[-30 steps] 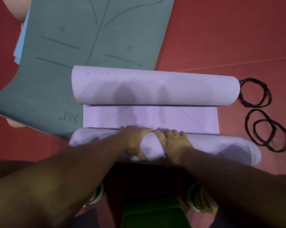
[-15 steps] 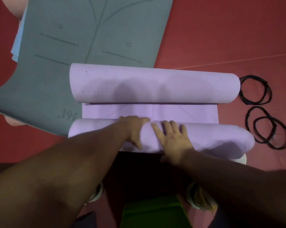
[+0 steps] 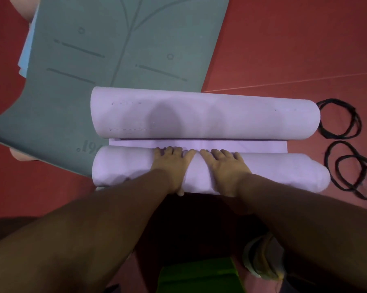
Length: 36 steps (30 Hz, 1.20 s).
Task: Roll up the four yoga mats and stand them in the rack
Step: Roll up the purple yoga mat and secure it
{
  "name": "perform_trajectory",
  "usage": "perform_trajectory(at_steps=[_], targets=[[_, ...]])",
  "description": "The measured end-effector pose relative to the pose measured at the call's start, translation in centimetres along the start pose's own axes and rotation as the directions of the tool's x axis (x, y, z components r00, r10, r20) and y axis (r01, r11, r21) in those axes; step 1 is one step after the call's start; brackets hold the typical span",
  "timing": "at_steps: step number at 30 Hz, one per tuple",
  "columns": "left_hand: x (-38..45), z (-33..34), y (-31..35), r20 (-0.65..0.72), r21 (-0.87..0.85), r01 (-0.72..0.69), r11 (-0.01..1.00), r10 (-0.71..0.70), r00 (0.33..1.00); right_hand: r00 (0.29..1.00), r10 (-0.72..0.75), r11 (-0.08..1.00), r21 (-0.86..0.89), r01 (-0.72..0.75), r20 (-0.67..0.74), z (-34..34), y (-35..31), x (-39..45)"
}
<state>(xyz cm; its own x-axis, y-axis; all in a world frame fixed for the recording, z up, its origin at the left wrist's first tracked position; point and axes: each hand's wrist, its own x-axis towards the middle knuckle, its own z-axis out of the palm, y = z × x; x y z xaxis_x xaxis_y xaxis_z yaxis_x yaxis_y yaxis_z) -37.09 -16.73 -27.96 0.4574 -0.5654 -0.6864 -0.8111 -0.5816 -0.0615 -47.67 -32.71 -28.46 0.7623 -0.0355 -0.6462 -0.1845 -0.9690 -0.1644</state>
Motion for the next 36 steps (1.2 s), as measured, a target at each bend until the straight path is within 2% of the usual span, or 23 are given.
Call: perform_trajectory(at_steps=[4, 7, 9, 10, 11, 12, 13, 14, 15, 16, 17, 18, 20, 21, 25, 27, 30, 32, 34, 36], targets=[[1.6, -1.7, -0.6, 0.056, -0.075, -0.035, 0.997, 0.04, 0.998, 0.998, 0.045, 0.999, -0.025, -0.044, 0.051, -0.5, 1.1, 0.7], [2.3, -1.7, -1.1, 0.026, -0.059, -0.031, 0.998, 0.033, 0.999, 1.0, 0.018, 0.999, -0.044, -0.019, -0.015, 0.3, 0.8, 0.9], [2.6, -2.1, -2.1, 0.082, -0.075, -0.078, 0.994, 0.084, 0.993, 1.0, -0.006, 1.0, -0.018, 0.005, -0.02, -0.4, 1.0, 1.1], [3.0, -2.2, -1.2, 0.122, -0.091, -0.083, 0.992, 0.094, 0.988, 0.999, -0.02, 1.0, 0.011, 0.02, 0.029, -1.2, 1.3, 1.3], [3.6, -1.9, -0.5, 0.12, -0.03, -0.053, 0.998, 0.056, 0.991, 0.993, -0.043, 0.998, 0.05, 0.038, 0.106, -2.2, 1.6, 1.4], [3.5, 0.1, -0.7, 0.163, 0.015, -0.113, 0.993, 0.109, 0.981, 0.978, -0.072, 0.995, 0.088, 0.056, 0.198, -2.9, 1.7, 1.5], [3.4, 0.2, -0.9, 0.122, -0.127, 0.054, 0.99, -0.038, 0.992, 0.96, -0.1, 0.991, 0.112, 0.072, 0.263, -3.1, 1.6, 1.5], [2.9, -0.2, -1.0, 0.184, -0.224, 0.07, 0.972, -0.028, 0.982, 0.954, -0.106, 0.991, 0.108, 0.078, 0.282, -2.8, 1.2, 1.3], [2.3, 0.5, -0.7, 0.324, -0.275, -0.099, 0.956, 0.189, 0.927, 0.96, -0.086, 0.994, 0.089, 0.065, 0.265, -2.2, 0.7, 1.1], [2.4, 0.7, -0.7, 0.358, -0.214, -0.14, 0.967, 0.211, 0.91, 0.97, -0.054, 0.997, 0.069, 0.039, 0.237, -1.4, 0.2, 0.8], [2.8, -0.3, -0.6, 0.33, -0.225, -0.065, 0.972, 0.139, 0.934, 0.976, -0.026, 0.998, 0.053, 0.015, 0.217, -0.4, -0.1, 0.6], [2.0, -0.5, -1.8, 0.36, -0.269, -0.073, 0.96, 0.17, 0.917, 0.979, -0.013, 0.999, 0.04, 0.005, 0.203, 0.2, -0.1, 0.5], [2.3, -0.9, -2.0, 0.244, -0.379, -0.17, 0.91, 0.275, 0.93, 0.984, -0.009, 1.0, 0.03, 0.003, 0.177, 0.1, 0.6, 0.2], [2.1, -0.9, -2.1, 0.237, -0.386, -0.19, 0.903, 0.296, 0.925, 0.99, -0.015, 1.0, 0.014, 0.014, 0.142, -0.2, 1.0, 0.0], [1.8, -1.3, -1.9, 0.267, -0.364, -0.101, 0.926, 0.207, 0.941, 0.996, -0.072, 0.984, -0.165, 0.063, -0.05, -0.8, 0.6, -0.8], [1.4, -1.3, -1.5, 0.268, -0.292, -0.072, 0.954, 0.154, 0.951, 0.997, -0.063, 0.975, -0.216, 0.05, -0.052, -0.8, -0.2, -1.0], [1.4, -1.3, -1.6, 0.248, -0.318, -0.066, 0.946, 0.15, 0.957, 0.999, 0.029, 0.995, -0.093, -0.026, 0.031, -0.9, -0.4, -1.1], [1.2, -1.3, -1.7, 0.186, -0.477, -0.041, 0.878, 0.146, 0.972, 0.998, 0.053, 0.999, 0.009, -0.053, 0.029, -0.9, 0.1, -1.0], [1.0, -1.4, -1.4, 0.097, -0.648, 0.0, 0.761, 0.082, 0.992, 0.998, 0.057, 0.997, 0.06, -0.057, 0.006, -0.7, 0.2, -0.8], [0.8, -1.9, -0.7, -0.091, -0.685, -0.046, 0.727, -0.023, 0.996, 0.995, 0.075, 0.997, -0.008, -0.076, -0.063, -0.4, -0.2, -0.9]])
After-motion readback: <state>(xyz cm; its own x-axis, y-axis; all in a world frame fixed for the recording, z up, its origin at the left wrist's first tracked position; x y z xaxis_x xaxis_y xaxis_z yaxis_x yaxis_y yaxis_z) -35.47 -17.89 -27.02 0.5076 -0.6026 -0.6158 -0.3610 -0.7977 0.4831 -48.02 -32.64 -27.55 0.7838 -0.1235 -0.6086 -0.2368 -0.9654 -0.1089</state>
